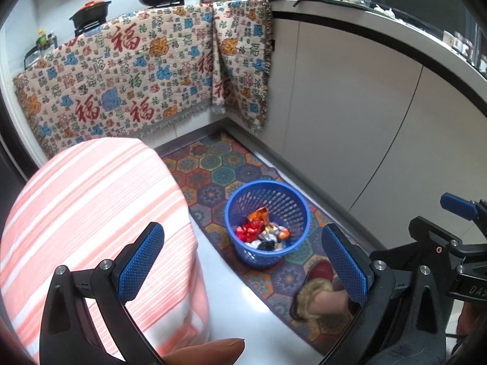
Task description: Collect trash
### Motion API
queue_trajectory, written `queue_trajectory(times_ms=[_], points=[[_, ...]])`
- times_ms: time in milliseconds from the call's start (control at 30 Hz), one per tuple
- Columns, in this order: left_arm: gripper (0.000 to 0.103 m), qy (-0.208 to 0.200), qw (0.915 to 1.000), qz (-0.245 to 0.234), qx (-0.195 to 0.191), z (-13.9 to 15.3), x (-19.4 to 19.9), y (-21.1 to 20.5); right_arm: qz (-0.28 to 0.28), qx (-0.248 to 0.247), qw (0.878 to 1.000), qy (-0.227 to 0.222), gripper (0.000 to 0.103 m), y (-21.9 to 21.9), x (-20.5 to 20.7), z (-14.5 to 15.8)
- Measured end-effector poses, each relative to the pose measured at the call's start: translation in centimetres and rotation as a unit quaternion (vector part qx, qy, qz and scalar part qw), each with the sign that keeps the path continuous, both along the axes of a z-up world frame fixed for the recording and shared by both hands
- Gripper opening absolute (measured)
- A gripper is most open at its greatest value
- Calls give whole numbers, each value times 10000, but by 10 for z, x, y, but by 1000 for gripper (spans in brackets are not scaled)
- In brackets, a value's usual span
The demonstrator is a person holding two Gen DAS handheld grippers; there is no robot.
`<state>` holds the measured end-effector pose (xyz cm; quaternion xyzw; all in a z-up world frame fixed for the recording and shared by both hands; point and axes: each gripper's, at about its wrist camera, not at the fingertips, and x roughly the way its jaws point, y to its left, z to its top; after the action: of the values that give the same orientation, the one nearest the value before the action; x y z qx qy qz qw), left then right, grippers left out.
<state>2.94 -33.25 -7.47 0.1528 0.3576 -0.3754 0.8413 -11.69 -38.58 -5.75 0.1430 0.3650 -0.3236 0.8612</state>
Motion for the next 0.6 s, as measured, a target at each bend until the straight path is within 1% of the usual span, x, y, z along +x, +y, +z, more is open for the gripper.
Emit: queue_trajectory(times_ms=[600], points=[[103, 59, 10000, -29, 22, -3, 1, 1, 6, 31, 10000, 23, 93, 2, 1, -1]])
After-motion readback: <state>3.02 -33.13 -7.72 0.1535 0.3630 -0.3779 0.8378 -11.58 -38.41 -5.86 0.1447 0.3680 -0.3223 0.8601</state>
